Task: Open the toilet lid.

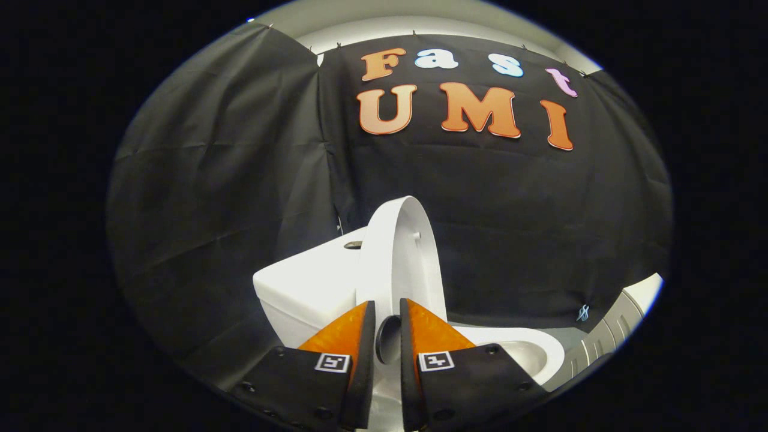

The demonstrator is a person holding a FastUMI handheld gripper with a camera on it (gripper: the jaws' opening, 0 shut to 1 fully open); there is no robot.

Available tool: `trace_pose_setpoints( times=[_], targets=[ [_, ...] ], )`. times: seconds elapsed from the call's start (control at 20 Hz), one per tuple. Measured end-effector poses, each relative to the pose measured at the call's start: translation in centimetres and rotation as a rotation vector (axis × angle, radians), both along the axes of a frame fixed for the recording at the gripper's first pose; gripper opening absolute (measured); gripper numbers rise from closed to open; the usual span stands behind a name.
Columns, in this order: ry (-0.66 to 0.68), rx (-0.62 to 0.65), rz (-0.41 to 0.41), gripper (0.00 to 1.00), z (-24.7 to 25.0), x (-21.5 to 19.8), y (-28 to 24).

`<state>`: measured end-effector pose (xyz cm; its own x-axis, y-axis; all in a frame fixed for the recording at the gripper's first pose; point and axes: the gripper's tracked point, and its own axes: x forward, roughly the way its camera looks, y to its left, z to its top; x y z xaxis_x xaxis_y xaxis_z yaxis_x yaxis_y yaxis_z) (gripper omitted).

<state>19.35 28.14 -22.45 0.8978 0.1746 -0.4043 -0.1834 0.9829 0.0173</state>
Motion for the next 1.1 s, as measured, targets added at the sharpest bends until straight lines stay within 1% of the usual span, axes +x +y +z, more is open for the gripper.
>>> trace_pose_setpoints(
  times=[0.05,0.2,0.45,0.8,1.1],
  targets=[
    [-0.012,0.012,0.002,0.35,0.4,0.3,0.1],
    [-0.027,0.028,-0.005,0.59,1.9,0.1,-0.4],
    [-0.12,0.033,0.024,0.99,5.4,0.2,-1.3],
    [-0.234,0.014,0.041,0.98,10.8,-0.4,-4.3],
    [-0.296,-0.034,0.038,0.98,13.8,-2.1,-7.0]
  ],
)
